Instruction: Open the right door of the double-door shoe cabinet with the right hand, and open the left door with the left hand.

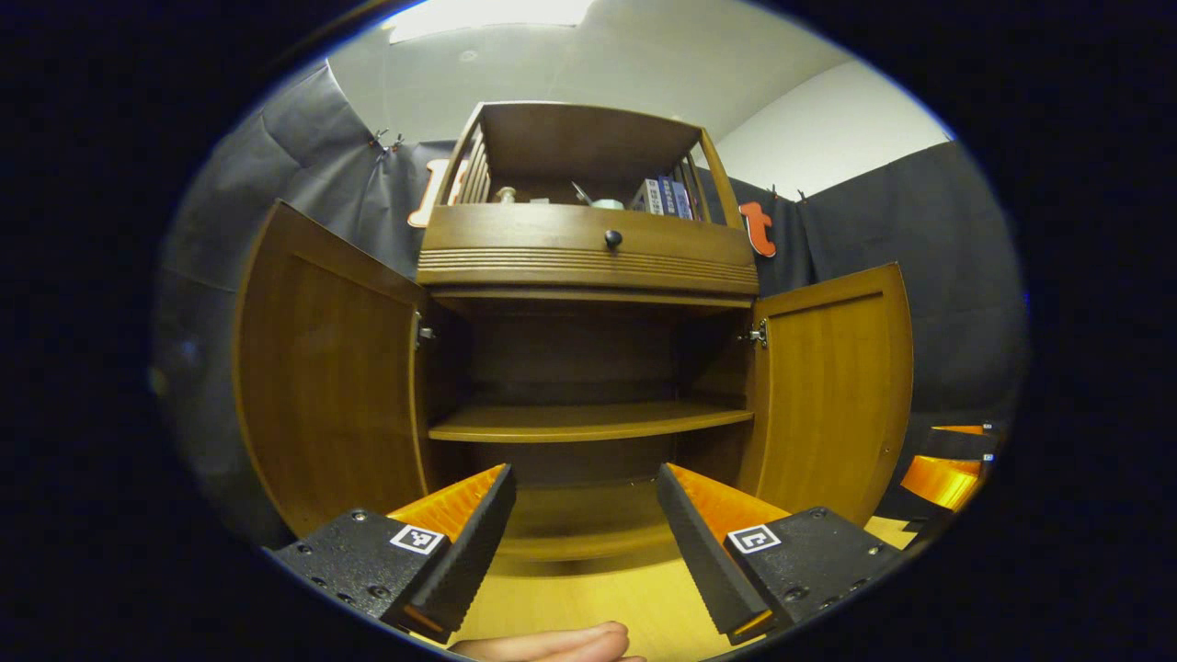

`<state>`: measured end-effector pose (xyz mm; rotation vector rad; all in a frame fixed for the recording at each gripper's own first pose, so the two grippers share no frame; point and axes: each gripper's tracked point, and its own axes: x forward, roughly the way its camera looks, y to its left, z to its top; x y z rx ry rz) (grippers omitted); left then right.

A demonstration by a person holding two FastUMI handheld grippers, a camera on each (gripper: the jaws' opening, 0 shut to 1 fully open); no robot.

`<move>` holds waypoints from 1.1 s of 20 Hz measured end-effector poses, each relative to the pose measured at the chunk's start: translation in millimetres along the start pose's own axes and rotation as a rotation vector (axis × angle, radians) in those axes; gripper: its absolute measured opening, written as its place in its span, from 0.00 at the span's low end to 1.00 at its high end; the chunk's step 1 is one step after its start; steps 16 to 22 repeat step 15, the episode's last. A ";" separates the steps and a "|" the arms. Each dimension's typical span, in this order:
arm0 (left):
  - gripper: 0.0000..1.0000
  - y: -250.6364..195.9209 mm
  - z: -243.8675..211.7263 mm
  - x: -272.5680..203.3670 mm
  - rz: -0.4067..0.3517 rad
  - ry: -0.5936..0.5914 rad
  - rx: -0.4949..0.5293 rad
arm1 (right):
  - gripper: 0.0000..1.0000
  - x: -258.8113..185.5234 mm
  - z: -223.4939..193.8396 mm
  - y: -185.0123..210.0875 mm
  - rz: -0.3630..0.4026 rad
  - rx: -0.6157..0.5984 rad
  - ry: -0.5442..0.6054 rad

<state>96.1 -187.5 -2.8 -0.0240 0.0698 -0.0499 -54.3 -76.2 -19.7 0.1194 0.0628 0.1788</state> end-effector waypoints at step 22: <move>0.98 -70.1 -20.2 47.5 -0.061 0.026 0.029 | 0.99 23.6 -1.8 -9.2 -0.112 -0.005 0.002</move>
